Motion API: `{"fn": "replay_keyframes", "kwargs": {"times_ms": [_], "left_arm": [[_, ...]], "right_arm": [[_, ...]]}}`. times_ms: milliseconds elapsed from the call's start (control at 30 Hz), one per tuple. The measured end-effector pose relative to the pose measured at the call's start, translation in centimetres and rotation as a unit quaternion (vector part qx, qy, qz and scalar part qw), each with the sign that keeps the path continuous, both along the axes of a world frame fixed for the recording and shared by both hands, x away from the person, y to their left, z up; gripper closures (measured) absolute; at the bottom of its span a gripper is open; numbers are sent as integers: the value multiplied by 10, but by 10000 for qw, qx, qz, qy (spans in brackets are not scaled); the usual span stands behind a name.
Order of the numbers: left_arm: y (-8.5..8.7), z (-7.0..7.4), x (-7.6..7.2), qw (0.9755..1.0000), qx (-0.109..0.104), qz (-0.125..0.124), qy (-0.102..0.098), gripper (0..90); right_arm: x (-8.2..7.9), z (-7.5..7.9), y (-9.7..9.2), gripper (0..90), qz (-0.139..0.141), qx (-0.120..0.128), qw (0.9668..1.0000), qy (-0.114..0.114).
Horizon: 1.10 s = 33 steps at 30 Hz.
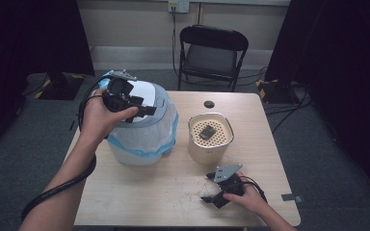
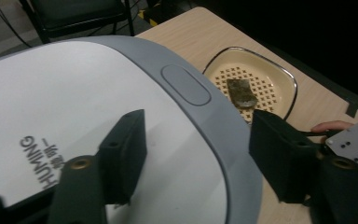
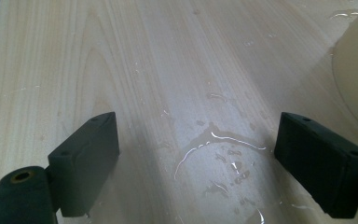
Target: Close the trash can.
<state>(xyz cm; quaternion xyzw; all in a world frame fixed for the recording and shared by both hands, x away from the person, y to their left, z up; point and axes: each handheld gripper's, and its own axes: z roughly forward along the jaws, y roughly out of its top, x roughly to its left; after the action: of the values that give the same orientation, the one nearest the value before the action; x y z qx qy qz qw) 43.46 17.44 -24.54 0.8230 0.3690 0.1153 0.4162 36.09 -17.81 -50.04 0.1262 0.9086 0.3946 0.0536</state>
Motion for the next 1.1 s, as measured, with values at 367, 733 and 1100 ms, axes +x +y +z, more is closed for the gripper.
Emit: {"fn": "replay_keyframes", "kwargs": {"times_ms": [367,733,1100], "left_arm": [[-21,-10,-35,9944,-301,-1010,-42,177],[-46,-44,-62,9870,-282,-1579,142,178],[-53,-92,-67,9838,-338,-1702,451,180]], "right_arm": [[0,0,0,128,-1,1,10000,-2],[0,0,0,128,-13,0,10000,-12],[0,0,0,128,-12,0,10000,-14]]}}
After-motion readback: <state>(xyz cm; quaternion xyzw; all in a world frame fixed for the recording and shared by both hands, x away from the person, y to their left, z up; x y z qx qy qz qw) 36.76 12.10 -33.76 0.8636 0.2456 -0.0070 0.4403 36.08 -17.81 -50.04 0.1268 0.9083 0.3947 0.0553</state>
